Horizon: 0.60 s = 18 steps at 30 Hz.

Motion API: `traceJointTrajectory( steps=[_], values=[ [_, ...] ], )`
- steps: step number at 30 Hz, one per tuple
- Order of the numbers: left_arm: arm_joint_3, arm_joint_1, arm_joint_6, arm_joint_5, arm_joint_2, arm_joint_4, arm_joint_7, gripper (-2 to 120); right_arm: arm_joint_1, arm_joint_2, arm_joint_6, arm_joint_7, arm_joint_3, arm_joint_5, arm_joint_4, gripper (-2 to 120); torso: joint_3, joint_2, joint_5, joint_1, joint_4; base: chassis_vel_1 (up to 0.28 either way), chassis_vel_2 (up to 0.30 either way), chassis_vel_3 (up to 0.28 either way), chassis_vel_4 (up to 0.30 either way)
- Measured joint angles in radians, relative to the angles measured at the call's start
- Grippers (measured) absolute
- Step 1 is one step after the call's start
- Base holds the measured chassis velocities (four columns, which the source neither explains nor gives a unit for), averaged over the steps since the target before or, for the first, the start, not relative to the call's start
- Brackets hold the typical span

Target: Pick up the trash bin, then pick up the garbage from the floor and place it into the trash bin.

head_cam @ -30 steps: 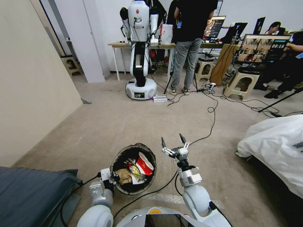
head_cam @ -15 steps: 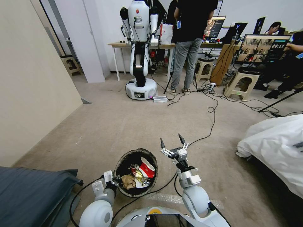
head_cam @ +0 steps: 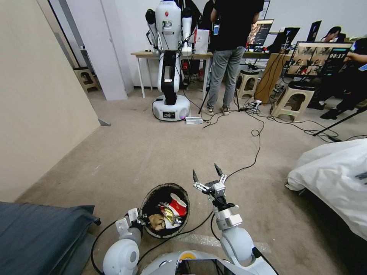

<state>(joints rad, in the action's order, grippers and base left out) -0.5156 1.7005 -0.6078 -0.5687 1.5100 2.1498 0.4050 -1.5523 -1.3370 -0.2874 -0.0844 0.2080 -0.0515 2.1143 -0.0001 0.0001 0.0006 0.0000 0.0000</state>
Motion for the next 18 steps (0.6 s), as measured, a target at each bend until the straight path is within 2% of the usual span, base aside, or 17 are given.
traceJointTrajectory(
  steps=[2, 6, 7, 14, 15, 18],
  values=[
    [0.000, -0.002, 0.001, -0.002, 0.000, -0.003, -0.001, 8, -0.001, 0.000, 0.000, 0.001, 0.000, 0.000, 0.001, 100, 0.000, 0.000, -0.0001, 0.000, 0.0000, 0.000, 0.000, 0.000, 0.000],
    [-0.004, -0.015, 0.002, -0.013, 0.001, -0.015, -0.004, 27, -0.003, 0.001, -0.004, 0.004, 0.000, -0.001, 0.001, 100, 0.000, 0.000, -0.0003, 0.000, -0.0001, 0.000, 0.000, 0.000, 0.000],
    [-0.004, -0.015, 0.002, -0.013, 0.001, -0.015, -0.004, 27, -0.003, 0.001, -0.004, 0.004, 0.000, -0.001, 0.001, 100, 0.000, 0.000, -0.0003, 0.000, -0.0001, 0.000, 0.000, 0.000, 0.000],
    [-0.009, -0.024, 0.015, -0.018, 0.001, -0.028, -0.012, 50, -0.003, 0.000, -0.009, 0.006, -0.002, -0.003, -0.002, 100, 0.000, 0.000, -0.0005, 0.000, -0.0002, 0.000, 0.000, 0.000, 0.000],
    [-0.009, -0.024, 0.015, -0.018, 0.001, -0.028, -0.012, 50, -0.003, 0.000, -0.009, 0.006, -0.002, -0.003, -0.002, 100, 0.000, 0.000, -0.0005, 0.000, -0.0002, 0.000, 0.000, 0.000, 0.000],
    [-0.009, -0.024, 0.028, -0.010, 0.001, -0.028, -0.022, 65, -0.001, 0.000, -0.009, 0.007, -0.002, -0.003, -0.003, 100, 0.000, 0.000, -0.0008, 0.000, -0.0002, 0.000, 0.000, 0.000, 0.000]
  ],
)
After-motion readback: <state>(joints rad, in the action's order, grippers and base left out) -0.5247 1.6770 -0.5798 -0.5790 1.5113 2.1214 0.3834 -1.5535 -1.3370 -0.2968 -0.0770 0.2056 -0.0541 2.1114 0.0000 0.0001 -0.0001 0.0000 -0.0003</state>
